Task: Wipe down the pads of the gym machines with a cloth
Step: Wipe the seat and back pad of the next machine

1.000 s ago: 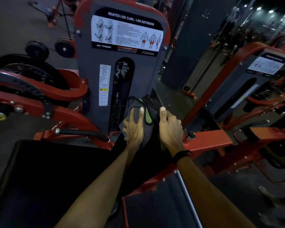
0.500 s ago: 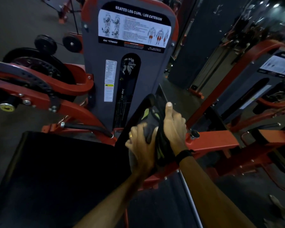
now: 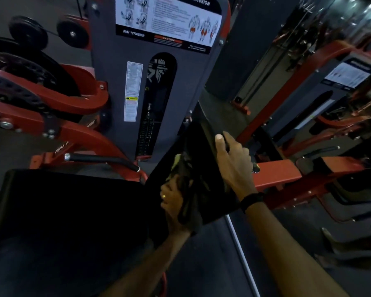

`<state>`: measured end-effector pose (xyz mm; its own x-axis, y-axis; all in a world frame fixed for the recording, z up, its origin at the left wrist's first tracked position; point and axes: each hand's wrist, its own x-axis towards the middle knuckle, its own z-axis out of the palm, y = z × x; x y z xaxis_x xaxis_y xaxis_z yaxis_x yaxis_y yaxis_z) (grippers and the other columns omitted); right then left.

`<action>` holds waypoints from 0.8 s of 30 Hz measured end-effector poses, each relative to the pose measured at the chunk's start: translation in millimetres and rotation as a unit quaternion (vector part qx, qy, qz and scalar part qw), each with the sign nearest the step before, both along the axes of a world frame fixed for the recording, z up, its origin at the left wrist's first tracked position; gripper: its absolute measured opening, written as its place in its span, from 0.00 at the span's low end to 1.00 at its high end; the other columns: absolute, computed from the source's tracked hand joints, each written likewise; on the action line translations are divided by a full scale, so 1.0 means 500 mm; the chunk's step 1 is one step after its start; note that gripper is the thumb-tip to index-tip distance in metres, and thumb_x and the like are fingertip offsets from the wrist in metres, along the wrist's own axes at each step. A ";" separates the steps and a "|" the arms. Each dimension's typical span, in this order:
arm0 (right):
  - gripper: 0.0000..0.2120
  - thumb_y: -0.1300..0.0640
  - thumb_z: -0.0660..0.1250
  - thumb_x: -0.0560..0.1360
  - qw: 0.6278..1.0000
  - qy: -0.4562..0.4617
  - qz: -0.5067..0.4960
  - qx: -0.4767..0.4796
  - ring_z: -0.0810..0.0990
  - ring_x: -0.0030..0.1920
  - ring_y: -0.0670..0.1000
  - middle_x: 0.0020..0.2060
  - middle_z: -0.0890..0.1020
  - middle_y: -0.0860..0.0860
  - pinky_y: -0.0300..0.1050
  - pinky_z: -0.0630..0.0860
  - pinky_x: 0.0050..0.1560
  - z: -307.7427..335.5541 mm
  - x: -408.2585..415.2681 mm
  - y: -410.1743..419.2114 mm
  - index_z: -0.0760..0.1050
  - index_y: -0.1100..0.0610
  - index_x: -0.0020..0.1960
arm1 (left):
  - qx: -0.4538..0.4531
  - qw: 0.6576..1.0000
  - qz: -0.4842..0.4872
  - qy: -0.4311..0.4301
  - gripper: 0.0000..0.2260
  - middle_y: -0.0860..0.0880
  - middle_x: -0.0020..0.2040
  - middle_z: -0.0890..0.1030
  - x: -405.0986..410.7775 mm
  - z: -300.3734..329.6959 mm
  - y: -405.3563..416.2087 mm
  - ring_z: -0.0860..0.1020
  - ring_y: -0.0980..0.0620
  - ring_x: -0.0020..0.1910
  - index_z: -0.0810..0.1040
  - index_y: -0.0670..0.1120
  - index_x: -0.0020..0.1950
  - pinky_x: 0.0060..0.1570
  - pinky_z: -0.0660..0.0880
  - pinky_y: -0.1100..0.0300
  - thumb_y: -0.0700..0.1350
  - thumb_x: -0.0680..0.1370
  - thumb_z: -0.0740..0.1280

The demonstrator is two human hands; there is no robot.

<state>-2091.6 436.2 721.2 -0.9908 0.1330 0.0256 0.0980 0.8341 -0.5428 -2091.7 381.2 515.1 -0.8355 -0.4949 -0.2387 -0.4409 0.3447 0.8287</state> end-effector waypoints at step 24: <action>0.25 0.36 0.43 0.83 0.993 0.011 0.009 0.117 0.74 0.66 0.57 0.64 0.79 0.53 0.50 0.65 0.53 -0.022 -0.018 -0.001 0.57 0.36 0.79 | -0.043 0.967 0.105 0.228 0.22 0.42 0.48 0.81 -0.169 0.151 -0.052 0.81 0.42 0.42 0.68 0.51 0.57 0.38 0.77 0.55 0.62 0.84 0.40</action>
<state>-2100.5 435.5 710.4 -0.9917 0.1035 0.0762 0.0723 0.9395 -0.3349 -2176.3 355.3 590.7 -0.7234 -0.6664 0.1804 -0.1048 0.3643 0.9254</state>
